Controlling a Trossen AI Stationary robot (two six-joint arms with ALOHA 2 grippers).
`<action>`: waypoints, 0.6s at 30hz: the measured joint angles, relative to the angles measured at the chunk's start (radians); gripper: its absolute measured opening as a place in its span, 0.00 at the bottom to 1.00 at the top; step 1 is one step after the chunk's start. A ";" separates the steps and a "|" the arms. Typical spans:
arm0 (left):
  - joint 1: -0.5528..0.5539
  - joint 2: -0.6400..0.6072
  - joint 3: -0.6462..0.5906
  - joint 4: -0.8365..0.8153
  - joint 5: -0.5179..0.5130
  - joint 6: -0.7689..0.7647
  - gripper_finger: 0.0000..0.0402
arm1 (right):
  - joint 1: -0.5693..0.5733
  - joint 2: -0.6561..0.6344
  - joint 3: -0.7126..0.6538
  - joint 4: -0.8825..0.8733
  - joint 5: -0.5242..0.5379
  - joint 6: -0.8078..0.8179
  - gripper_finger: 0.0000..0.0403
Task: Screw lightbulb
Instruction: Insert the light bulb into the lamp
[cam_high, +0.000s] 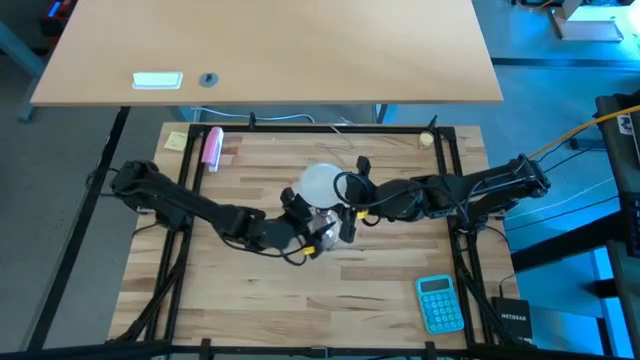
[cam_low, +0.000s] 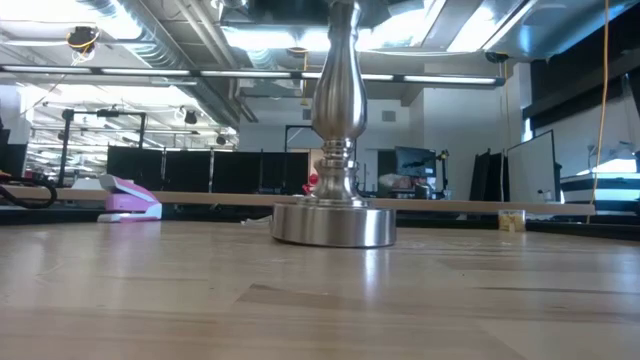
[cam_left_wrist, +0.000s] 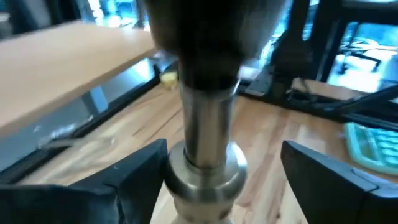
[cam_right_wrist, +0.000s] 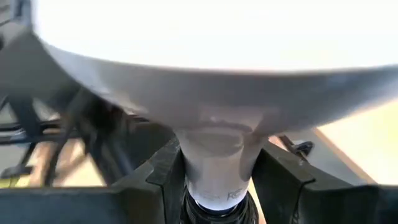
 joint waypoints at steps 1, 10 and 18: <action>-0.010 -0.012 0.000 -0.010 0.003 0.022 0.76 | 0.000 -0.009 0.000 -0.004 -0.020 -0.005 0.39; 0.000 -0.021 -0.007 -0.034 0.101 0.090 0.70 | 0.000 -0.076 -0.005 -0.040 -0.139 -0.044 0.39; 0.024 -0.019 -0.060 -0.032 0.104 0.073 0.64 | 0.000 -0.050 -0.001 -0.012 -0.170 -0.114 0.39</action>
